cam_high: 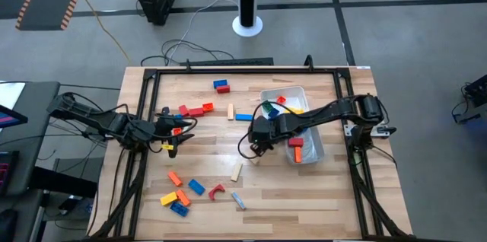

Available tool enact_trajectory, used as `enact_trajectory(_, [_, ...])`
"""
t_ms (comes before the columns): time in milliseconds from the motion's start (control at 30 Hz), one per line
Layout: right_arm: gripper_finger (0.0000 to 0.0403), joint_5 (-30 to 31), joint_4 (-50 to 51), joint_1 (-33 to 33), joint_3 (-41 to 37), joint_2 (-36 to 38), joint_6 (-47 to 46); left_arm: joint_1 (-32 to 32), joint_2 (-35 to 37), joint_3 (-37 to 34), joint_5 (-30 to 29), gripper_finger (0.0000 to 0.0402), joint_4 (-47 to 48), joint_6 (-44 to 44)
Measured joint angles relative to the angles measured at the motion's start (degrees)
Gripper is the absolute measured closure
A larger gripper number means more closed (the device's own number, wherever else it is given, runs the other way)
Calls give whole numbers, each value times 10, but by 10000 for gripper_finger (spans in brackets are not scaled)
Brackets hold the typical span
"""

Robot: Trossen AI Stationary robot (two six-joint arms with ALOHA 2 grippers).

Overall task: Sort blocks by size
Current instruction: Put the small red wooden block into the white bin

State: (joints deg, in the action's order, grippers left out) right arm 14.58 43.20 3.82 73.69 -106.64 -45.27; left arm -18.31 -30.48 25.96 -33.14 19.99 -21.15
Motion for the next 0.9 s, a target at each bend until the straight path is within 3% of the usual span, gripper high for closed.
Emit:
enact_trajectory(133, [116,45,6,6,1,-6,-29,0,0,0,0,194,0,-1])
enact_trajectory(400, [116,65,-1,-3,0,-35,-55,0,0,0,12,194,0,-1])
enact_trajectory(733, [117,26,-4,-9,1,-69,-38,0,-1,0,16,194,6,-1])
enact_trajectory(900, [117,27,-12,-5,2,-70,20,0,-7,0,17,194,4,-1])
